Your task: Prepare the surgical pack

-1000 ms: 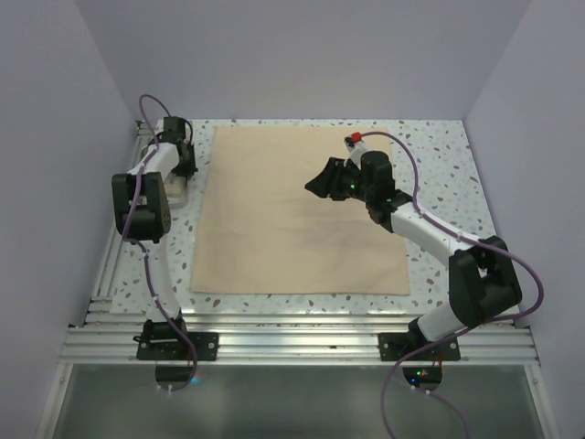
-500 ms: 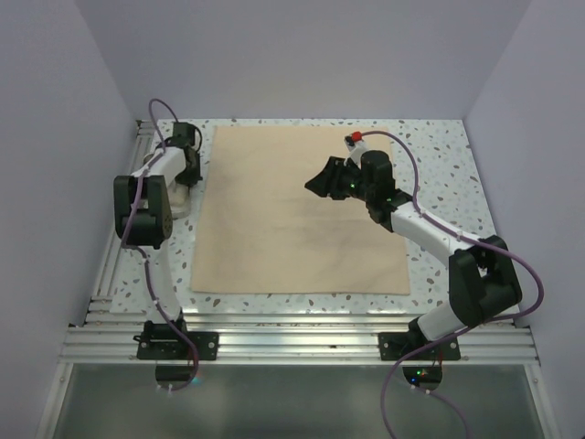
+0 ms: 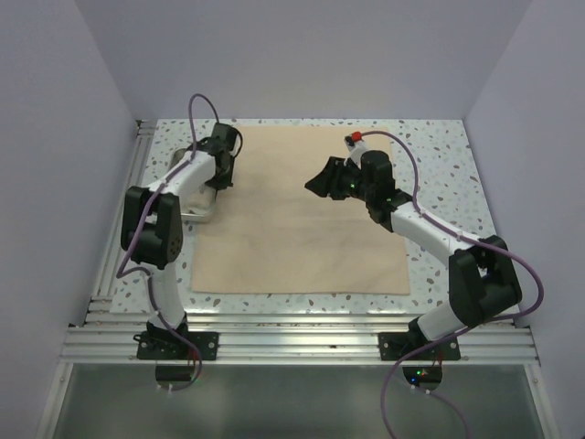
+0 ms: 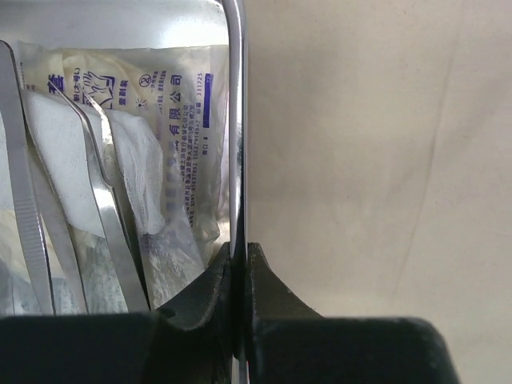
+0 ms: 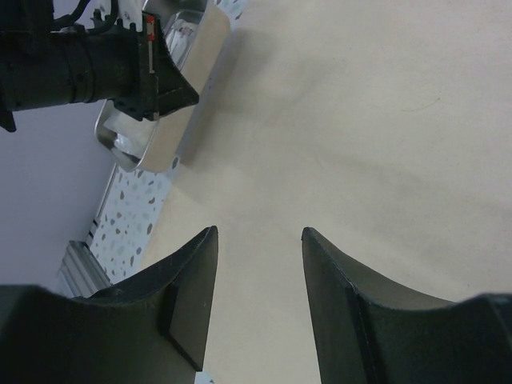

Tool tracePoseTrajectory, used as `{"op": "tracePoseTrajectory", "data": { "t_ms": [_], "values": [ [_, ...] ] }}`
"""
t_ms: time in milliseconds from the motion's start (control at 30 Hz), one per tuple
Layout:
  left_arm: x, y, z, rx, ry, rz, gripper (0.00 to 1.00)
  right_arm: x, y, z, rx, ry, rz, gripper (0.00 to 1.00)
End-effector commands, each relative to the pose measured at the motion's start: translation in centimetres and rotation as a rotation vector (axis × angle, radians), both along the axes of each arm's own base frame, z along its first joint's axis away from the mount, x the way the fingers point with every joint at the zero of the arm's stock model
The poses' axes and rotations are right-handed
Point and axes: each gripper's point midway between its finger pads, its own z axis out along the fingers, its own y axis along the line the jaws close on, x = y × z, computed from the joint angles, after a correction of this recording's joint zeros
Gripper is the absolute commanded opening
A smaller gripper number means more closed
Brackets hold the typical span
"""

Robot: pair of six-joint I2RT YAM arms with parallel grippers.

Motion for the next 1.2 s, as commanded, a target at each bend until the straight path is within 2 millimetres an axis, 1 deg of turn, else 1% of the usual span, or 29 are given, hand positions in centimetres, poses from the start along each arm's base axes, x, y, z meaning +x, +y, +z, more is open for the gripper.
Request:
{"op": "tracePoseTrajectory", "data": {
  "t_ms": [0,67,100,167,200,233,300,333,433,467,500,567,600,667,700,767,800,867,900,967,1000,1033,1067,1100,1167],
  "values": [
    [-0.7,0.4,5.2,0.057,-0.12,0.033,0.0,0.1,-0.1,0.5,0.01,-0.024,-0.001,0.5],
    [-1.4,-0.5,5.5,0.056,-0.124,0.014,0.0,0.1,-0.2,0.6,0.007,-0.026,-0.007,0.5],
    [-1.9,-1.6,6.3,0.05,-0.144,-0.011,0.0,0.0,-0.2,0.7,0.005,-0.027,-0.006,0.5],
    [-2.7,-2.7,6.0,0.032,-0.146,-0.034,0.0,0.1,-0.6,0.7,0.004,-0.028,-0.017,0.5],
    [-3.2,-3.8,6.5,0.004,-0.159,-0.052,0.0,0.1,-0.7,0.8,0.003,-0.028,-0.021,0.5],
    [-3.8,-4.0,5.9,-0.011,-0.146,-0.051,0.0,0.1,-0.8,0.9,0.004,-0.025,-0.025,0.5],
    [-4.4,-5.6,6.2,-0.085,-0.155,-0.059,0.0,0.2,-1.2,0.8,0.0,-0.014,-0.04,0.49],
    [-4.8,-5.9,5.7,-0.102,-0.145,-0.06,0.0,0.2,-1.3,0.6,-0.001,-0.007,-0.044,0.49],
    [-5.7,-6.7,6.0,-0.126,-0.163,-0.031,0.0,-0.2,-1.6,0.3,-0.003,0.006,-0.055,0.49],
    [-5.9,-7.0,6.1,-0.135,-0.169,-0.018,0.0,-0.4,-1.6,0.6,0.001,0.002,-0.055,0.49],
    [-6.3,-7.6,6.4,-0.14,-0.18,-0.028,0.0,-0.6,-1.7,0.3,-0.005,0.007,-0.058,0.49],
    [-7.0,-8.6,6.0,-0.161,-0.175,-0.033,0.0,-0.9,-2.1,0.0,-0.013,0.016,-0.064,0.49],
    [-7.5,-9.6,5.7,-0.172,-0.163,-0.051,0.0,-1.2,-2.3,0.1,-0.016,0.015,-0.07,0.49],
    [-8.1,-10.7,5.1,-0.19,-0.14,-0.048,0.0,-1.6,-2.7,-0.1,-0.027,0.015,-0.074,0.49],
    [-8.6,-11.8,4.4,-0.195,-0.119,-0.066,0.0,-1.9,-2.9,-0.1,-0.029,0.012,-0.078,0.49],
    [-9.0,-13.2,3.6,-0.22,-0.1,-0.076,0.0,-2.2,-3.4,-0.4,-0.04,0.012,-0.09,0.49],
    [-9.3,-14.4,2.9,-0.223,-0.078,-0.095,0.0,-2.5,-3.6,-0.5,-0.045,0.012,-0.093,0.49],
    [-9.5,-15.5,2.1,-0.216,-0.071,-0.093,0.0,-2.8,-3.9,-0.7,-0.048,0.014,-0.096,0.49],
    [-9.8,-16.3,1.2,-0.198,-0.057,-0.104,0.0,-3.2,-4.0,-1.1,-0.053,0.023,-0.094,0.49],
    [-9.6,-17.7,1.0,-0.212,-0.069,-0.11,0.0,-3.6,-4.3,-1.0,-0.056,0.016,-0.095,0.49],
    [-9.7,-18.5,0.4,-0.201,-0.068,-0.118,0.0,-3.9,-4.5,-1.6,-0.064,0.027,-0.1,0.49],
    [-9.6,-19.1,0.2,-0.206,-0.076,-0.12,0.0,-4.2,-4.8,-1.4,-0.065,0.02,-0.105,0.49],
    [-9.6,-19.5,-0.1,-0.207,-0.078,-0.115,0.0,-4.4,-5.0,-1.7,-0.07,0.022,-0.11,0.49],
    [-9.7,-20.0,-0.6,-0.198,-0.075,-0.119,0.0,-4.8,-5.4,-2.4,-0.082,0.035,-0.12,0.49],
    [-9.7,-20.8,-1.0,-0.206,-0.085,-0.124,0.0,-5.3,-5.9,-2.3,-0.085,0.027,-0.131,0.48]
  ]
}}
